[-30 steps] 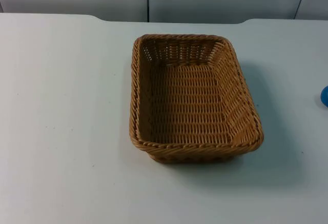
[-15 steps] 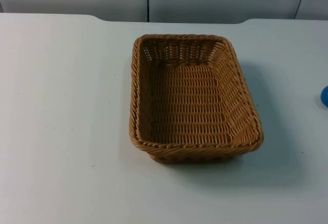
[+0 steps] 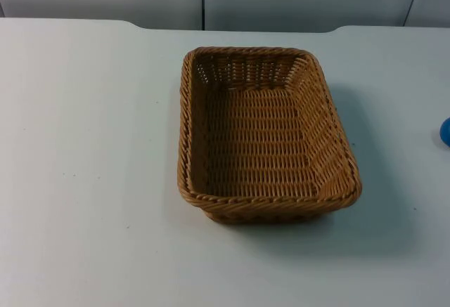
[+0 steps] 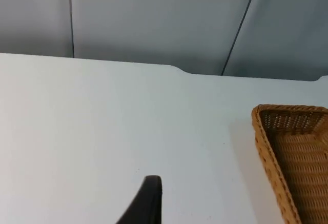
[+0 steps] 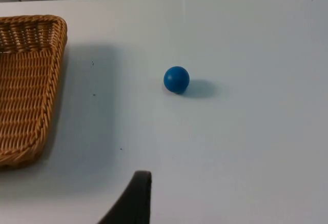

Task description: Pick up the basket with the left hand and place the ball into the basket with the right hand.

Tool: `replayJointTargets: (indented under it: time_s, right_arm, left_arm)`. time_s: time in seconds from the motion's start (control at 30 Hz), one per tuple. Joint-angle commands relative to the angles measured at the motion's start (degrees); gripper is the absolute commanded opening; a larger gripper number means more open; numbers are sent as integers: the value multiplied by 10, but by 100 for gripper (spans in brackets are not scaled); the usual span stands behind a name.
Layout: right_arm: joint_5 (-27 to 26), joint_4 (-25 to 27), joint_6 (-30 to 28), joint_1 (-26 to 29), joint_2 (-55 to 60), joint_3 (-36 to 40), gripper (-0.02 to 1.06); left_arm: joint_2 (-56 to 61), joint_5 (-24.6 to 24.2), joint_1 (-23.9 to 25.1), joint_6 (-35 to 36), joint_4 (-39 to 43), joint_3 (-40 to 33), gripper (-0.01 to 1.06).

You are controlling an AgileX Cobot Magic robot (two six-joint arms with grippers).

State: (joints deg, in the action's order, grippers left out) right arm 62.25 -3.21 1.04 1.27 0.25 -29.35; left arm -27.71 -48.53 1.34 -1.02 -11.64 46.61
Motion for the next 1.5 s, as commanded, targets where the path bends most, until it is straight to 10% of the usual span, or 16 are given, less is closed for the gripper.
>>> replayJointTargets:
  time_s: [0.0, 0.93, 1.47]
  right_arm:
    - [-5, -2, 1, 3, -3, 2, 105]
    - [-5, -6, 6, 3, -3, 2, 104]
    - [-5, -6, 6, 3, -3, 2, 104]
  left_arm:
    - [-25, 29, 2, -7, -20, 10, 90]
    - [-564, 97, -9, -476, -514, 107, 90]
    - [-874, 96, -117, -409, -458, 297, 88]
